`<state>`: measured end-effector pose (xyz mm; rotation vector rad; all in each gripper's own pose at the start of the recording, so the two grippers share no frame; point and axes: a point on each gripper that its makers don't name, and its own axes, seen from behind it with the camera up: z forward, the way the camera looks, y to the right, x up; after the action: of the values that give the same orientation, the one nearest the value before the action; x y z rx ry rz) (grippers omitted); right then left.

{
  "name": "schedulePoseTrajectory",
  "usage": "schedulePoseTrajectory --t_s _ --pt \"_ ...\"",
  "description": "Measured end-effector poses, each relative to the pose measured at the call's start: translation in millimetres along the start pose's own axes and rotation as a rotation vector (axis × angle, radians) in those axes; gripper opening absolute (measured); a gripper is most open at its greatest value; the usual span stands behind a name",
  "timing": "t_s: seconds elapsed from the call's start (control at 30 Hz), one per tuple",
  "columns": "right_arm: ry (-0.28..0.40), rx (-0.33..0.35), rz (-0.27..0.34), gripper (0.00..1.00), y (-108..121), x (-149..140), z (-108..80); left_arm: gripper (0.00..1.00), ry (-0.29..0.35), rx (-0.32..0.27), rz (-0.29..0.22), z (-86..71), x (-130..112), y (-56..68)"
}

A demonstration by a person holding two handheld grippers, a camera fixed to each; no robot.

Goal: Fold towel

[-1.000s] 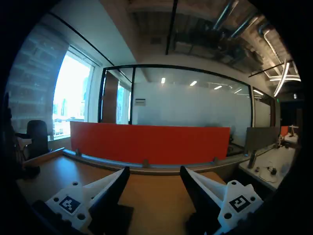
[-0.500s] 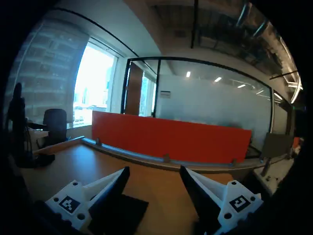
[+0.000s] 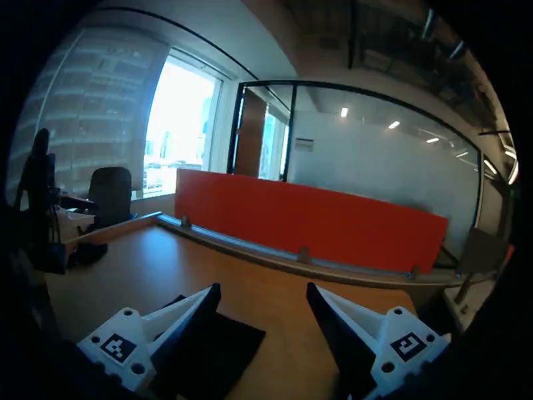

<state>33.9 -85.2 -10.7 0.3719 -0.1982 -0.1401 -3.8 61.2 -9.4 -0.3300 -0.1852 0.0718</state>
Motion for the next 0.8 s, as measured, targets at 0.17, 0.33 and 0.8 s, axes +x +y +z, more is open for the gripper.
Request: schedulePoseTrajectory --t_s 0.17,0.33,0.8 --pt "-0.05 0.051 -0.013 1.0 -7 -13 1.2 0.94 -0.041 -0.069 0.011 2.0 -12 12.1" --pt "-0.103 0.107 -0.034 1.0 -15 -26 1.6 0.94 -0.083 -0.148 0.02 3.7 -25 26.4" --pt "-0.206 0.206 -0.059 1.0 -36 -68 2.0 0.94 -0.171 -0.253 0.07 7.1 -67 47.5"
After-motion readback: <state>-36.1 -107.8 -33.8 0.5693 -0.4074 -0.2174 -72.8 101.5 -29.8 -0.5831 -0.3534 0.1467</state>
